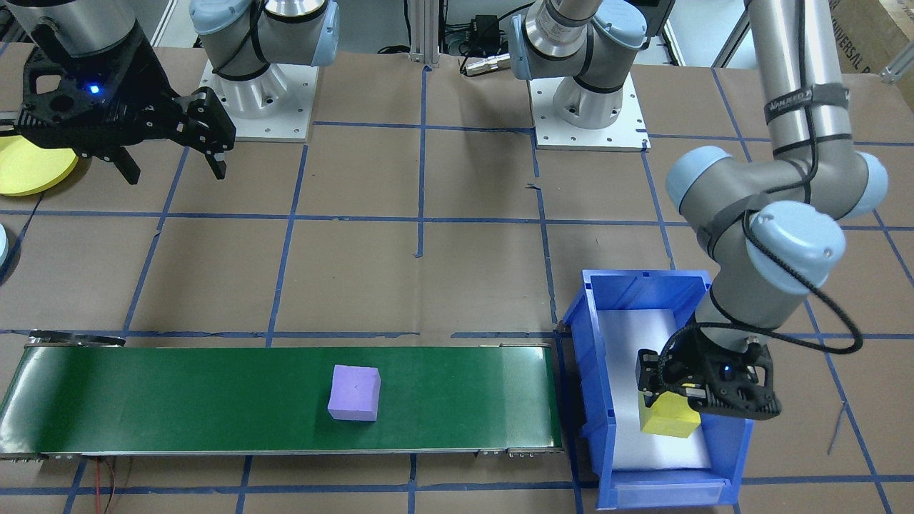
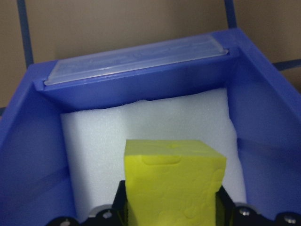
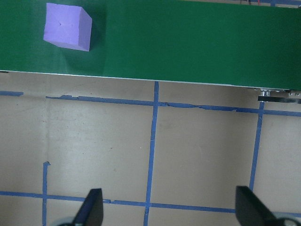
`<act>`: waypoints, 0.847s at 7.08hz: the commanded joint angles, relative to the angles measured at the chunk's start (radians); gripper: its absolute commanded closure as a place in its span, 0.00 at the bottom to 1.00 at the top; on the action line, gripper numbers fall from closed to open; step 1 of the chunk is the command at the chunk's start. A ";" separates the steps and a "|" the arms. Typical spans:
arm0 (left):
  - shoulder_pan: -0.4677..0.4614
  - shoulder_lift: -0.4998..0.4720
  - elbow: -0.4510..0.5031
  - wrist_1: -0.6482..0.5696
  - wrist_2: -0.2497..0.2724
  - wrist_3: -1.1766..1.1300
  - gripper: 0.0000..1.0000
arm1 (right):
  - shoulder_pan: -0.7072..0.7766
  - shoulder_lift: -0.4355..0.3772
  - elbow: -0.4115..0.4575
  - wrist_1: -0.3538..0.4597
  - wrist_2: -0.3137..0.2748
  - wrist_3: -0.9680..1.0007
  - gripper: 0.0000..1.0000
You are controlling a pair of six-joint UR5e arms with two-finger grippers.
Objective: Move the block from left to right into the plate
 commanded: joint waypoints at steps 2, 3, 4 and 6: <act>-0.076 0.111 0.003 0.007 -0.176 -0.183 0.58 | 0.000 0.000 0.000 0.000 -0.001 0.000 0.00; -0.129 0.106 0.003 0.004 -0.174 -0.249 0.58 | -0.002 0.000 0.000 0.000 -0.001 0.000 0.00; -0.148 0.084 -0.017 0.001 -0.179 -0.338 0.58 | 0.000 0.000 -0.003 0.000 -0.007 0.000 0.00; -0.203 0.019 -0.023 -0.005 -0.179 -0.387 0.58 | -0.002 0.000 -0.001 0.000 -0.005 0.000 0.00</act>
